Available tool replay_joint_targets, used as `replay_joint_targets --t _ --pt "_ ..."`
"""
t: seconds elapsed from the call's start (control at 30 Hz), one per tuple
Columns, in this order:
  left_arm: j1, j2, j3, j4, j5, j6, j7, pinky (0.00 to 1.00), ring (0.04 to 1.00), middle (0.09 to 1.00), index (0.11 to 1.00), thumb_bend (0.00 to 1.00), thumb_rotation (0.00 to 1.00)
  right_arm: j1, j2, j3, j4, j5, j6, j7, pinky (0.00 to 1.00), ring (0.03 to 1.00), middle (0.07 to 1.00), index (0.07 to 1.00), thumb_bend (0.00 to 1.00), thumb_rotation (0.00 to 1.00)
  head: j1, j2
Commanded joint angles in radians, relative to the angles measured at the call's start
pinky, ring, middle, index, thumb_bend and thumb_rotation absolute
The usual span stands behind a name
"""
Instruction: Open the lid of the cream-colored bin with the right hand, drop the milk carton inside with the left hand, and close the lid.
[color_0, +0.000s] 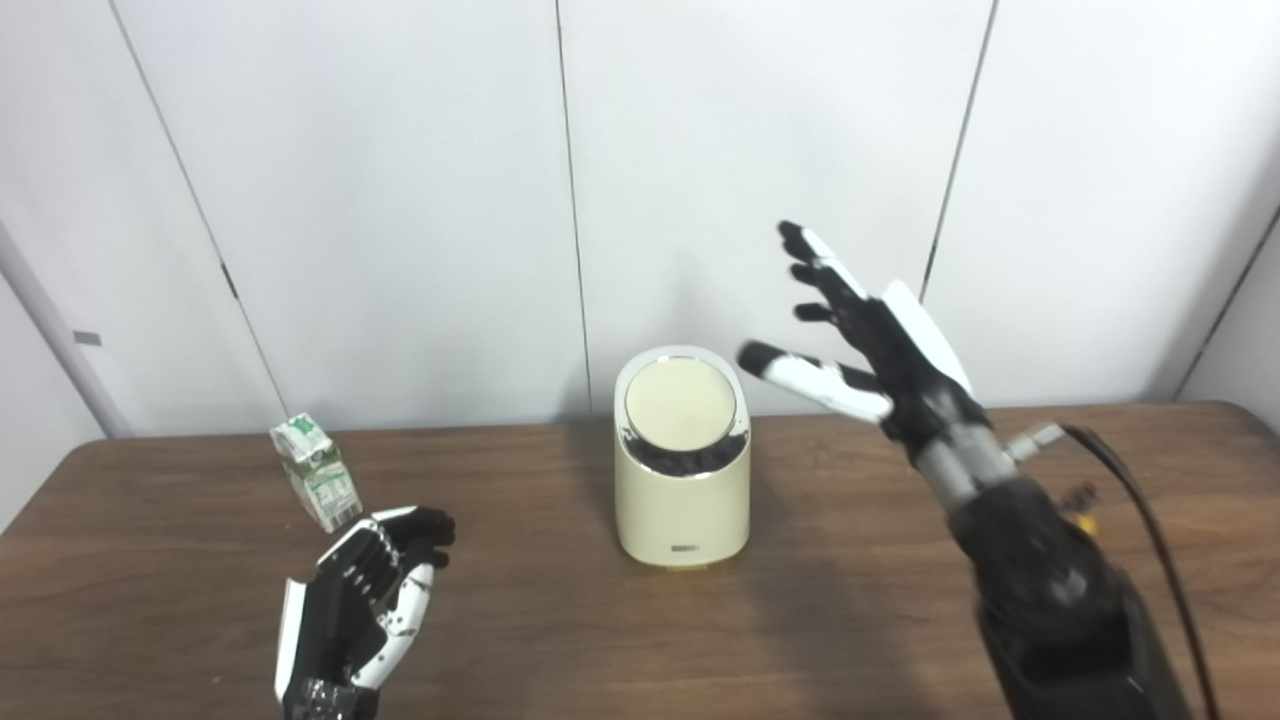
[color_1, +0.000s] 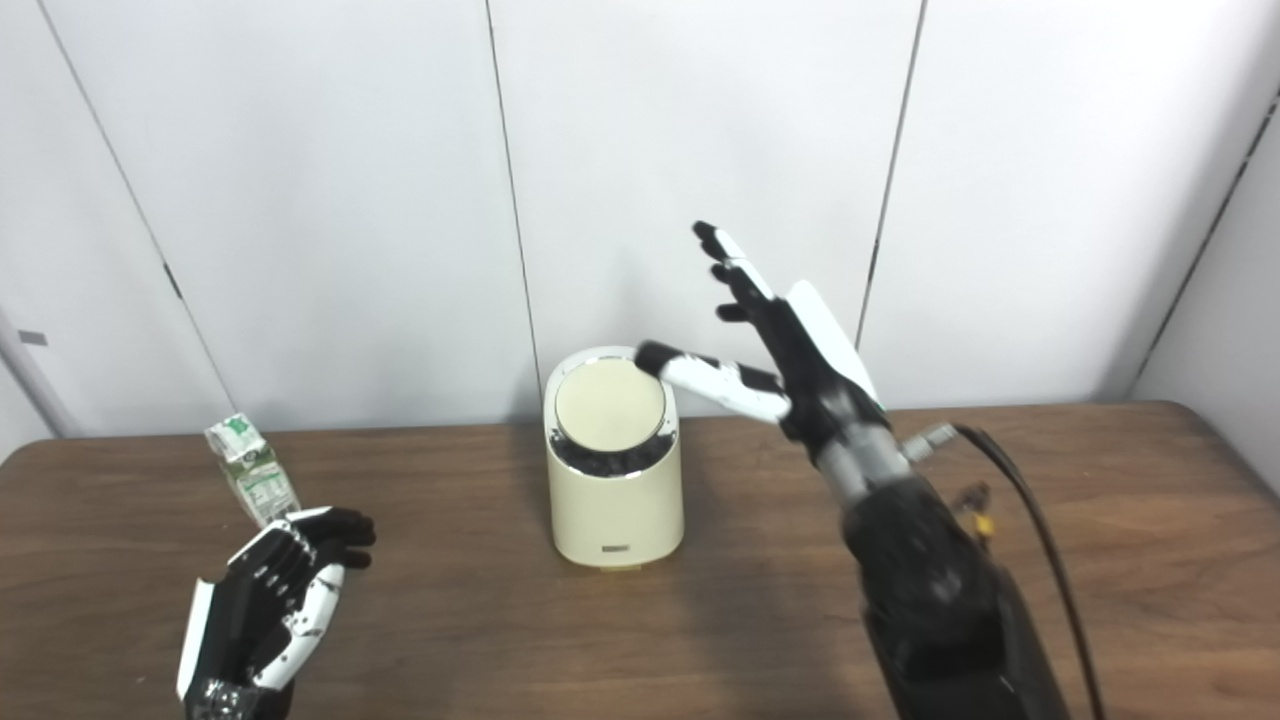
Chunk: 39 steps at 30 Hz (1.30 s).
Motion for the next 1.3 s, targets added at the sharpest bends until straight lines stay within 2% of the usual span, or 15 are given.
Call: replay_joint_targets --t 0.0,0.2,0.4,0.67,0.87,1.03,1.27 --pt "-0.018 0.005 -0.001 -0.037 0.007 -0.012 0.007 0.59 0.639 0.635 0.625 0.22 0.23 -0.062 0.01 0.016 0.027 -0.044 -0.008 -0.024 0.76 0.88 0.925 0.934 0.76 0.72 0.005 0.001" --pt "-0.014 0.006 -0.002 -0.037 0.015 -0.01 0.006 0.59 0.639 0.636 0.626 0.22 0.24 -0.107 0.016 0.078 0.144 -0.145 0.008 -0.016 0.68 0.823 0.897 0.928 0.79 0.64 0.004 -0.001" --pt "-0.015 0.009 -0.004 -0.03 0.023 -0.017 0.005 0.59 0.639 0.634 0.626 0.23 0.25 -0.124 0.053 0.093 0.227 -0.173 0.019 -0.026 0.65 0.829 0.913 0.936 0.74 0.55 0.002 0.001" --pt "-0.011 0.004 -0.009 -0.033 0.025 -0.01 0.004 0.58 0.637 0.632 0.624 0.23 0.26 -0.143 0.084 0.113 0.33 -0.233 -0.001 -0.072 0.77 0.906 0.939 0.954 0.69 0.48 0.002 -0.009" --pt "-0.009 0.001 -0.007 -0.043 0.026 0.001 0.008 0.58 0.637 0.63 0.626 0.23 0.24 -0.145 0.09 0.117 0.359 -0.248 0.006 -0.079 0.77 0.905 0.937 0.951 0.68 0.45 0.002 -0.009" --pt "-0.009 0.002 -0.007 -0.043 0.025 -0.005 0.008 0.58 0.633 0.626 0.62 0.23 0.24 -0.144 0.089 0.117 0.368 -0.251 0.012 -0.072 0.79 0.905 0.937 0.944 0.62 0.42 0.003 -0.01" --pt "-0.006 0.003 -0.005 -0.041 0.023 -0.002 0.008 0.59 0.639 0.629 0.624 0.24 0.26 -0.145 0.082 0.104 0.388 -0.247 0.019 -0.068 0.79 0.918 0.943 0.942 0.55 0.42 0.0 -0.008"
